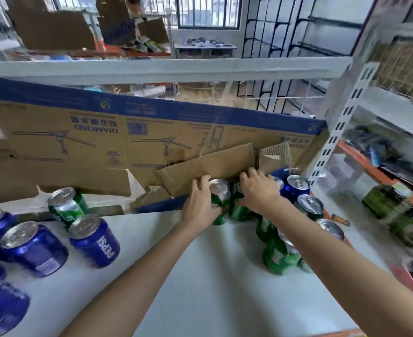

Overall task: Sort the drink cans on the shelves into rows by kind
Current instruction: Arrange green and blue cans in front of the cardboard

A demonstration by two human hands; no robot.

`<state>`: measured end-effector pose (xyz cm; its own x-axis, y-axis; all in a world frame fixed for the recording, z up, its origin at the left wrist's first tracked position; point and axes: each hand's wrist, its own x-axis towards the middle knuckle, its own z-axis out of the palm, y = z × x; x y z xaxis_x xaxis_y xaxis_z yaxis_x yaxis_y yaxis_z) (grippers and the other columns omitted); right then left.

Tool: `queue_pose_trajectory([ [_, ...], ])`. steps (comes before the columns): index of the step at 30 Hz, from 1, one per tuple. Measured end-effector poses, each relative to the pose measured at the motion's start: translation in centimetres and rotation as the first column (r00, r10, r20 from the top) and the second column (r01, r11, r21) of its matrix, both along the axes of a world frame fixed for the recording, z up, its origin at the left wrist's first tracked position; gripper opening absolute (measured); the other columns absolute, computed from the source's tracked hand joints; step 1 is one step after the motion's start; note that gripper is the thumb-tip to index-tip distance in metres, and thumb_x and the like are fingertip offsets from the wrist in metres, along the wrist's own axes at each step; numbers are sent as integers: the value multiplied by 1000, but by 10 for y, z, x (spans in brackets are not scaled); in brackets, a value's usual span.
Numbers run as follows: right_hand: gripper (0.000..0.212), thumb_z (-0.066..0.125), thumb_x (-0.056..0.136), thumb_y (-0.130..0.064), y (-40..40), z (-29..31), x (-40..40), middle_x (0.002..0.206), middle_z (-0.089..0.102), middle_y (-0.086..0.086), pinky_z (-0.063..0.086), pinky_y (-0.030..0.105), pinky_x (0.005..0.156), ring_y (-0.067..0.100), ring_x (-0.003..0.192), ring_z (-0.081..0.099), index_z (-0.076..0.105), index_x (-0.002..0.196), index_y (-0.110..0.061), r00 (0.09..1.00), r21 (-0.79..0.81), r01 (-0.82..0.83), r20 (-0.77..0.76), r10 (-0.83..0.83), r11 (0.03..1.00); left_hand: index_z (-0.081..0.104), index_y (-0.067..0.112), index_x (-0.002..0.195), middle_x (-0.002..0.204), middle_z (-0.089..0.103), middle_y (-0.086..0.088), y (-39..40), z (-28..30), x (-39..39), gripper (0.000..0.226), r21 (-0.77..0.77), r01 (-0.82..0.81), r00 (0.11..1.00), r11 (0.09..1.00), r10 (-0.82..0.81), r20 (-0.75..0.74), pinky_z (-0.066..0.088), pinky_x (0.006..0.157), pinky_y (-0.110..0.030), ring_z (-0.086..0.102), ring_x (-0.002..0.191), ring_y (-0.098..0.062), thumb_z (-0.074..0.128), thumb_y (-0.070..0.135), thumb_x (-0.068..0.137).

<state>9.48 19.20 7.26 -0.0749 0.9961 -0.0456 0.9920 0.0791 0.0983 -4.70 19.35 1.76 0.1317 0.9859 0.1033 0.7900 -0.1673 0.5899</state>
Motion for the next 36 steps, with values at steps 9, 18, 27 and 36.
queue_pose_trajectory([
  [9,43,58,89,-36,-27,-3,-105,121,46,11,35,32,90,28,114,45,50,120,-7,858,120,-394,-309,411,911,60,19,108,109,52,5,-65,39,-123,21,203,23,1000,979,-27,14,42,84,-25,50,100,-11,60,18,88],
  [18,81,69,80,-41,-45,-23,-236,144,33,7,37,33,102,25,130,38,27,144,-15,728,-17,-438,-593,343,899,42,14,134,127,43,-13,-90,41,-281,58,128,-254,903,959,282,-323,36,100,-41,42,120,-34,65,28,82],
  [27,75,79,70,-29,-67,-52,-261,129,47,8,45,37,94,28,116,50,36,130,-17,637,-17,-233,-758,140,972,41,22,133,132,38,-6,-90,25,-311,67,2,-201,905,980,186,-383,42,96,-43,41,119,-33,74,36,76],
  [36,66,81,66,-29,-107,-29,-142,116,46,4,43,28,80,20,102,48,40,116,-13,746,-20,-41,-665,18,999,43,25,132,131,42,2,-95,37,-183,70,43,95,979,995,-85,-185,43,92,-36,45,120,-23,77,35,71],
])
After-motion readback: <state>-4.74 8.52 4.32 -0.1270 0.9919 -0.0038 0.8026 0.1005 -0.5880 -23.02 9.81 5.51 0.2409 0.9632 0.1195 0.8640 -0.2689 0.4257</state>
